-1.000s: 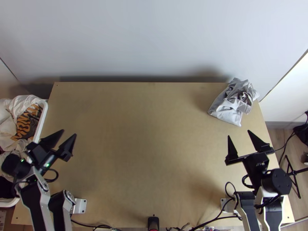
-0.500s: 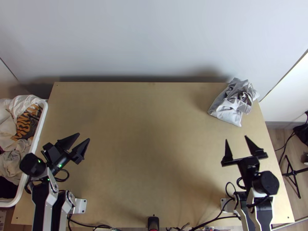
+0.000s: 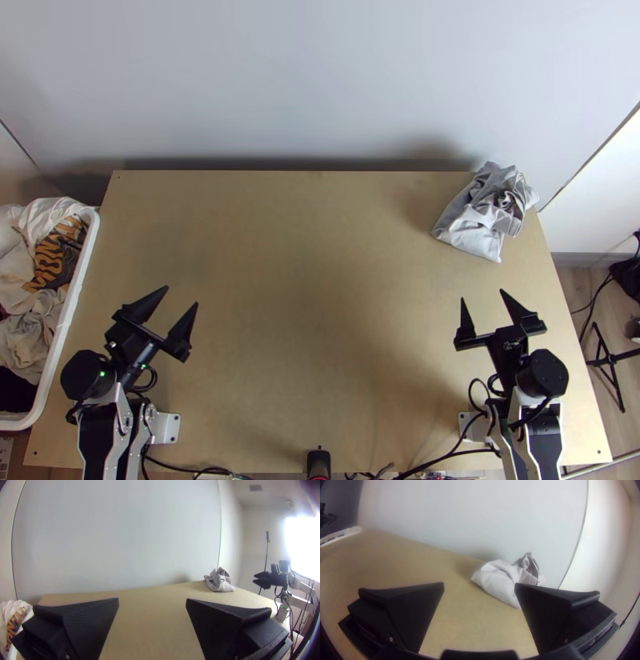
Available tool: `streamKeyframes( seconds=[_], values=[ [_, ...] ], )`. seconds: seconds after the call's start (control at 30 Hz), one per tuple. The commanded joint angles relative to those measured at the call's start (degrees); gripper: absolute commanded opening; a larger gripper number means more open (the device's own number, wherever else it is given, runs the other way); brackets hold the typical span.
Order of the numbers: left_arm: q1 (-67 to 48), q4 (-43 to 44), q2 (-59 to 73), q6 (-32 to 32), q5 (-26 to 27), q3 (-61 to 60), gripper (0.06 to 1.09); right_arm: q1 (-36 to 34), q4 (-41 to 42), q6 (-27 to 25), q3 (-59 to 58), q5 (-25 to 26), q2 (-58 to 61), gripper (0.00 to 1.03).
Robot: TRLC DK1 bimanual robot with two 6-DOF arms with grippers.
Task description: Fold the t-shirt
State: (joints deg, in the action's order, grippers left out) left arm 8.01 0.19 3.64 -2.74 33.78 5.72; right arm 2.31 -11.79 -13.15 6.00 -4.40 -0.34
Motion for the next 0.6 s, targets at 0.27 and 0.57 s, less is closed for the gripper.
streamKeyframes(
  seconds=[0.27, 0.57],
  values=[
    [-13.99, -17.85, -3.64, 24.63, -1.44, -1.15, 1.04, -2.22, -1.39, -0.39, -0.46, 0.1, 0.16, 0.98],
    [-13.99, -17.85, -3.64, 24.63, -1.44, -1.06, 1.04, -2.22, -1.39, -0.39, -0.46, 0.1, 0.16, 0.98]
  ],
)
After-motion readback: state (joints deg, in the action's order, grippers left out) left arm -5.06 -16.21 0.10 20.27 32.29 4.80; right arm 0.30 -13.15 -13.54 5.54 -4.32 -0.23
